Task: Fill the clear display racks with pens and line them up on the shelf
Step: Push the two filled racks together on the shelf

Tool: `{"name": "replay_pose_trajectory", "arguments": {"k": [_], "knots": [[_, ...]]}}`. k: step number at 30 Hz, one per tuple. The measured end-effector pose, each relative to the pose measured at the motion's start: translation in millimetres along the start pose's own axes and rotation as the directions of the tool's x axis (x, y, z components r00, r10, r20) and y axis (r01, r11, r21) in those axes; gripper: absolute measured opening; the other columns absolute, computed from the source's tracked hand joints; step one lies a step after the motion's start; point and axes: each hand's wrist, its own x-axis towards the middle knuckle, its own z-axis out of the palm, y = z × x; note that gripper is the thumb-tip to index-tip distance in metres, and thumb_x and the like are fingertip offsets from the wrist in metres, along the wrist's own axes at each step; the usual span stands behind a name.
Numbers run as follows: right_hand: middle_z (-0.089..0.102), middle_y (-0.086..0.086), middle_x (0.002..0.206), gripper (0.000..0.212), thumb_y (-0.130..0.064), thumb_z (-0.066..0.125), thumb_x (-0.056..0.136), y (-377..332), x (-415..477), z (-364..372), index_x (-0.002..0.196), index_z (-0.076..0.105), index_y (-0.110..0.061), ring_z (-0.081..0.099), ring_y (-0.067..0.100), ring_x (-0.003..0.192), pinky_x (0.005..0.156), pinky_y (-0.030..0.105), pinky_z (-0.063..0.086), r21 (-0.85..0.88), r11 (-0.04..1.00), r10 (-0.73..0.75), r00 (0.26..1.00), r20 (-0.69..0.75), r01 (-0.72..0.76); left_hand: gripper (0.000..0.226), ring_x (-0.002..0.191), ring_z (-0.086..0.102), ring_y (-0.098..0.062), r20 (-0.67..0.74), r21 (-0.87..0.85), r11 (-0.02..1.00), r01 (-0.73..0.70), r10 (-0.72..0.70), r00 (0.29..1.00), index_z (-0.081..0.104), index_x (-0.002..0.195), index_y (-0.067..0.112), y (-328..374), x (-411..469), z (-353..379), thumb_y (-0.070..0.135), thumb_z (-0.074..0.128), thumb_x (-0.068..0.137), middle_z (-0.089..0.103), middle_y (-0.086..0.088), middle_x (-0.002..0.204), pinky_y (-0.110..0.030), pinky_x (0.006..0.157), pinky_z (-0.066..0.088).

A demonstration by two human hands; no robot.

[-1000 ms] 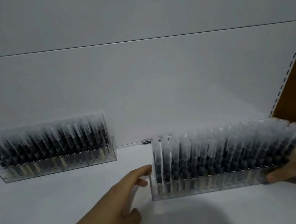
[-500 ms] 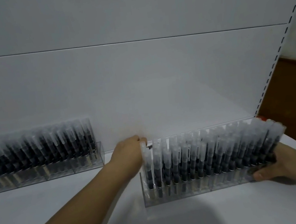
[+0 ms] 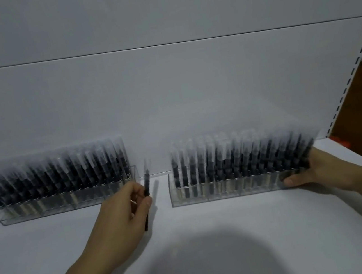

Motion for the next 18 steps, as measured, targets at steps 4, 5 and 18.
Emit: {"name": "replay_pose_trajectory", "arguments": {"k": [4, 5, 18], "knots": [[0.072, -0.025, 0.112, 0.06, -0.016, 0.09, 0.073, -20, 39, 21, 0.123, 0.061, -0.032, 0.065, -0.008, 0.105, 0.102, 0.024, 0.05, 0.016, 0.999, 0.042, 0.999, -0.001, -0.042, 0.012, 0.074, 0.062, -0.006, -0.05, -0.116, 0.993, -0.004, -0.002, 0.999, 0.058, 0.087, 0.031, -10, -9, 7, 0.024, 0.061, 0.096, 0.063, 0.015, 0.079, -0.021, 0.061, 0.05], [0.073, -0.022, 0.111, 0.057, -0.016, 0.091, 0.072, -17, 45, 24, 0.12, 0.064, -0.031, 0.066, -0.007, 0.103, 0.1, 0.025, 0.051, 0.002, 0.999, 0.044, 0.998, -0.034, -0.044, 0.012, 0.074, 0.062, -0.007, -0.061, -0.157, 0.988, 0.008, -0.017, 0.998, 0.059, 0.087, 0.029, -12, -10, 10, 0.022, 0.061, 0.097, 0.063, 0.015, 0.08, -0.019, 0.06, 0.049], [0.046, 0.003, 0.138, 0.101, -0.027, 0.095, 0.07, -30, 59, 92, 0.148, 0.031, -0.021, 0.051, 0.02, 0.119, 0.101, 0.037, 0.047, -0.014, 0.999, 0.019, 0.78, -0.625, -0.035, 0.014, 0.085, 0.072, -0.026, -0.048, -0.524, 0.85, 0.057, -0.097, 0.994, 0.062, 0.1, 0.026, -25, -5, 13, 0.016, 0.053, 0.102, 0.071, -0.002, 0.093, -0.058, 0.07, 0.058]]}}
